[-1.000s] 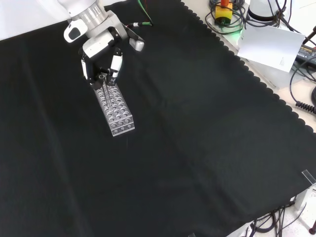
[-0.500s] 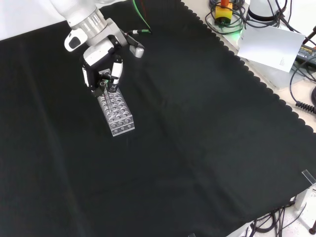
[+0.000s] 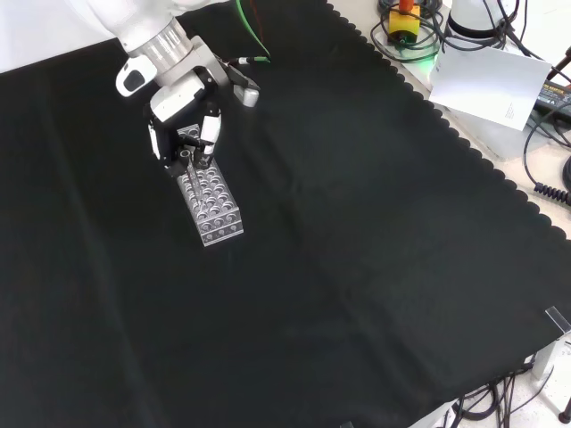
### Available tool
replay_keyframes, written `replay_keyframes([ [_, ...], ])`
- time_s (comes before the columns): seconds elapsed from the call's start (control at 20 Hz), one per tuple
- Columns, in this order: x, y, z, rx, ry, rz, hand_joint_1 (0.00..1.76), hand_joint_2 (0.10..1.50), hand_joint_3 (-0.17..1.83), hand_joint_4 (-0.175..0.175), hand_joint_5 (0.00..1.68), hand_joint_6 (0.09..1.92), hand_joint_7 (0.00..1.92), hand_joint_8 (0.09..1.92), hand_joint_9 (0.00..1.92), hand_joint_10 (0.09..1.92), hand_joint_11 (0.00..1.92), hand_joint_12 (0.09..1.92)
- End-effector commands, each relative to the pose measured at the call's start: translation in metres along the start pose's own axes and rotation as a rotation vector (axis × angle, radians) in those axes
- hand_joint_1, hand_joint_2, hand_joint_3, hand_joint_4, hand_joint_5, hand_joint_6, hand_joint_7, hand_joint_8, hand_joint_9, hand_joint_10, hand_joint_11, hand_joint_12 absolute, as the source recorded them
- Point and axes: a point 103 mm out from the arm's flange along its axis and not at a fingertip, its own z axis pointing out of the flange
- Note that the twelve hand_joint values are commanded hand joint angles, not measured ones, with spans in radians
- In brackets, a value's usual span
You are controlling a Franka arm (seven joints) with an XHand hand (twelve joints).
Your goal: Put the test tube back in the rack.
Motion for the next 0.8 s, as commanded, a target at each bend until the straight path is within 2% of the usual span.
replay_keyframes([
  [0.05, 0.000, 0.002, 0.000, 0.007, 0.006, 0.001, 1.40, 1.05, 0.00, -0.175, 1.05, 0.53, 1.08, 1.13, 1.13, 0.83, 1.33, 0.87],
  [0.55, 0.003, 0.012, -0.003, 0.027, 0.001, 0.011, 1.40, 1.05, 0.00, -0.175, 1.05, 0.53, 1.08, 1.13, 1.13, 0.83, 1.33, 0.87],
  [0.8, 0.009, 0.020, 0.007, 0.021, 0.001, 0.006, 1.40, 1.05, 0.00, -0.175, 1.05, 0.54, 1.08, 1.13, 1.13, 0.83, 1.33, 0.87],
])
